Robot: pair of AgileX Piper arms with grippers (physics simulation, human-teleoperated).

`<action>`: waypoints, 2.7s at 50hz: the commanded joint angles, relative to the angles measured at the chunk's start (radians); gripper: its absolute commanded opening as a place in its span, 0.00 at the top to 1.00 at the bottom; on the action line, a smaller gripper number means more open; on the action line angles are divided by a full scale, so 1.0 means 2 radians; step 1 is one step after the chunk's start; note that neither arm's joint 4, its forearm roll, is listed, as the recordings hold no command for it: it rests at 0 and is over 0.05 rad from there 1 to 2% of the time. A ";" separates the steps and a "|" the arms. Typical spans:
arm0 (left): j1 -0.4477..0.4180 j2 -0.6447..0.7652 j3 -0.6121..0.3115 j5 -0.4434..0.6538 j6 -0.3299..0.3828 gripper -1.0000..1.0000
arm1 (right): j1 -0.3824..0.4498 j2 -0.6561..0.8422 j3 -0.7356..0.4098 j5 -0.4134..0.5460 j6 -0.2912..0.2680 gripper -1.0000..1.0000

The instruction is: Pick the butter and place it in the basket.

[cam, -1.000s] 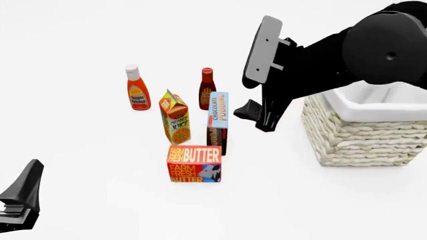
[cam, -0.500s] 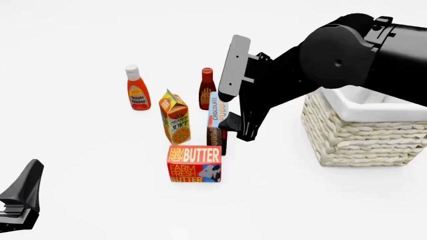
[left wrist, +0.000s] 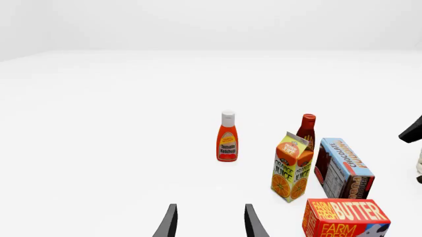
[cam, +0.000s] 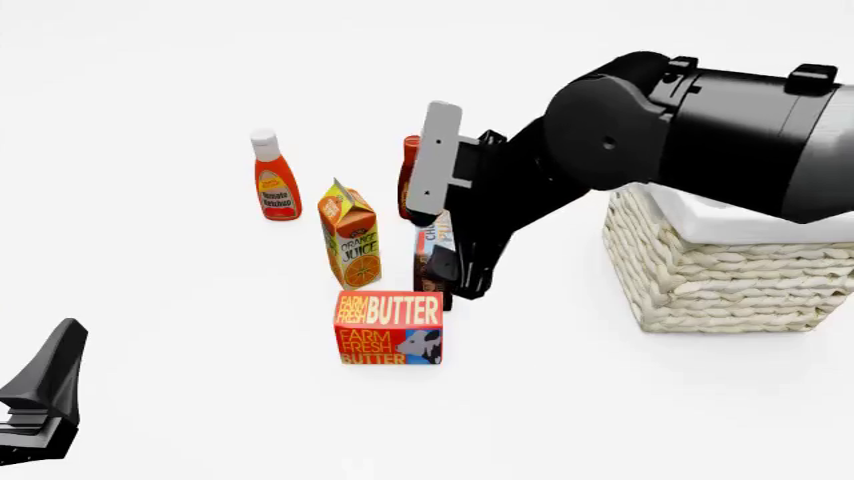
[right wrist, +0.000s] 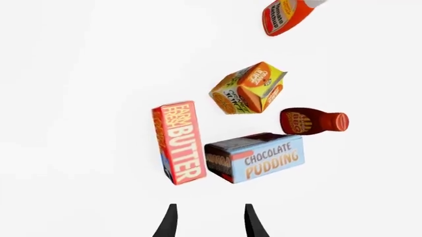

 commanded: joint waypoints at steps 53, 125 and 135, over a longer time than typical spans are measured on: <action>0.000 0.000 0.000 0.000 0.000 0.00 | 0.044 0.095 -0.051 0.009 0.031 0.00; 0.000 0.000 0.000 0.000 0.000 0.00 | 0.046 0.167 -0.086 0.004 0.029 0.00; 0.000 0.000 0.000 0.000 0.000 0.00 | 0.045 0.174 -0.088 0.002 0.026 0.00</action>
